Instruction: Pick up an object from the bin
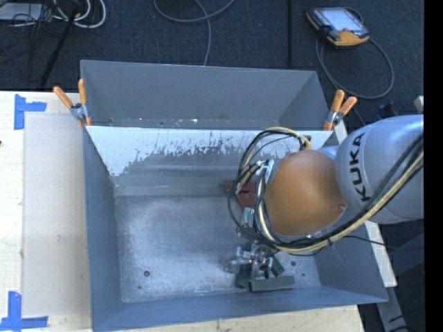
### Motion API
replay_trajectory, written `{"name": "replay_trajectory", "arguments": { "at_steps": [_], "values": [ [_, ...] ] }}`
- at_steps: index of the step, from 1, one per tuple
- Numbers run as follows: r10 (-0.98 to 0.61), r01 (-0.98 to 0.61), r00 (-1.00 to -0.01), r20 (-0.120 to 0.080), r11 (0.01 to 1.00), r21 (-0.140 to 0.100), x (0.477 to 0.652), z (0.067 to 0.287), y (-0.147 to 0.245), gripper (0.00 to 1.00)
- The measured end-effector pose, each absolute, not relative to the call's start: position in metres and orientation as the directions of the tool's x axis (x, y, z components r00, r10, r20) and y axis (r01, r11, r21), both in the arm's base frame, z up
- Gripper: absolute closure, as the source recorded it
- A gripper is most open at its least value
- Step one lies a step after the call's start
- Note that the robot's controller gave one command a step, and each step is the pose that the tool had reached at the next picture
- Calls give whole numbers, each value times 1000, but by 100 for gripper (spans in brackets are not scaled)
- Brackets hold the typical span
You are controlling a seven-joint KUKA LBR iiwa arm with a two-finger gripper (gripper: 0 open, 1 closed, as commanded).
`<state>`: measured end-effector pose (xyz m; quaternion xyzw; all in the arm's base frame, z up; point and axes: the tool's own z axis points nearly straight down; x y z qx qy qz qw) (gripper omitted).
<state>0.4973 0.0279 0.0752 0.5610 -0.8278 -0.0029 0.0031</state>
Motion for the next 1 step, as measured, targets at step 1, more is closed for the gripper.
{"name": "replay_trajectory", "arguments": {
  "at_steps": [1],
  "values": [
    [-972,-972,-234,-3,234,-7,519,108,29,100]
  ]
}}
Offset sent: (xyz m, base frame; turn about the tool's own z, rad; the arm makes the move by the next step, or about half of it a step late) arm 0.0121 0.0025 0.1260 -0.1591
